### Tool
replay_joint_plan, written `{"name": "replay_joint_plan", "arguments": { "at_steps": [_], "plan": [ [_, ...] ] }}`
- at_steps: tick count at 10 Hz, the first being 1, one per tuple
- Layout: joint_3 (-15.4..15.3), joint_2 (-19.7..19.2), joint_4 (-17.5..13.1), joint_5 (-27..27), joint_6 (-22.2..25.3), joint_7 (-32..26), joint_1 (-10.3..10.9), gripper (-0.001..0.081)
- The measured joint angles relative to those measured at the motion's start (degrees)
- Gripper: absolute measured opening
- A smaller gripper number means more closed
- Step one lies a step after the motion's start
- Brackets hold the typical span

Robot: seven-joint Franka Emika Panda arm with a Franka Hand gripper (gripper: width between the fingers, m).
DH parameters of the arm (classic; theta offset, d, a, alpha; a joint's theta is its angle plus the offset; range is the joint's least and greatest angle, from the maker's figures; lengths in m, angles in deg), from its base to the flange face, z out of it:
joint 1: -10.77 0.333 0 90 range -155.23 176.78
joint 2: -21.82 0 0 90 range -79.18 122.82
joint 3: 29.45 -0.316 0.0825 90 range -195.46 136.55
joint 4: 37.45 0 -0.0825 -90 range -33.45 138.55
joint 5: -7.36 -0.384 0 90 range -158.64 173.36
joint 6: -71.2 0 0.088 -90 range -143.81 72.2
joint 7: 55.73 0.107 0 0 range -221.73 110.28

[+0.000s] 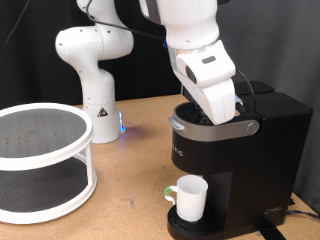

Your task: Make a cup of coffee with the keurig machine

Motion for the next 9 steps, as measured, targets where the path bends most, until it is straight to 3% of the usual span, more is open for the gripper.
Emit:
{"name": "replay_joint_plan", "arguments": {
  "at_steps": [3,6,9],
  "plan": [
    [-0.06,0.03,0.14,0.04,-0.61,-0.01,0.0,0.0],
    [-0.88,2.22,4.79,-1.81,-13.14,-3.03,0.3,0.0],
    [-0.87,3.52,6.66,-3.74,-14.56,-5.97,0.26,0.0]
  ]
}}
